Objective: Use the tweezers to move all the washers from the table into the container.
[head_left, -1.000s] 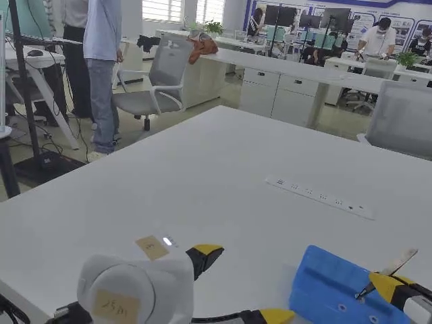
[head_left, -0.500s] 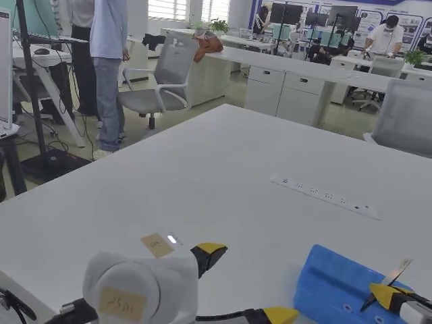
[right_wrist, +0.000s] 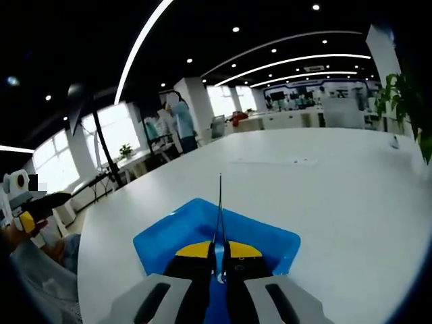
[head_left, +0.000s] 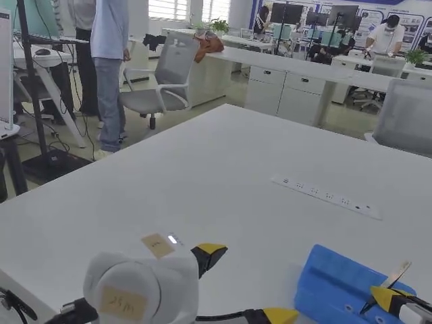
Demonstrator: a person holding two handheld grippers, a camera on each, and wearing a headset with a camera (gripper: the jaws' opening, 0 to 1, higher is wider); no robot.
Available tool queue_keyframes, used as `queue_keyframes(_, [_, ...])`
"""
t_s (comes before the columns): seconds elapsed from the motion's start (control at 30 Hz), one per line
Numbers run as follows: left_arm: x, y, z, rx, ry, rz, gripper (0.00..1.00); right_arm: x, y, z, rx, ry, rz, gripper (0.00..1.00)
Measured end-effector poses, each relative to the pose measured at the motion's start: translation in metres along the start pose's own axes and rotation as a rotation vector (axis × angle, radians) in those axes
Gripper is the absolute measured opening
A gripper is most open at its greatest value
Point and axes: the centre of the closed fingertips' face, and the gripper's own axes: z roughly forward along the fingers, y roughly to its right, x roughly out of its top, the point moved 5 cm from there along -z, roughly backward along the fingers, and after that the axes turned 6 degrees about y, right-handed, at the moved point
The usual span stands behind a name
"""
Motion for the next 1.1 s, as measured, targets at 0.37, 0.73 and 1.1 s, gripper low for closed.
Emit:
queue_keyframes(0.37, [0.000,0.000,0.000,-0.001,-0.003,0.003,0.69,0.013,-0.026,-0.015,0.072,0.071,-0.026,0.04])
queue_keyframes(0.73, [-0.001,0.002,0.001,-0.011,-0.010,0.009,0.69,0.018,-0.058,-0.032,0.175,0.140,-0.008,0.04])
queue_keyframes(1.1, [-0.002,0.003,0.001,-0.018,-0.019,0.015,0.69,-0.006,-0.077,-0.036,0.229,0.091,-0.010,0.04])
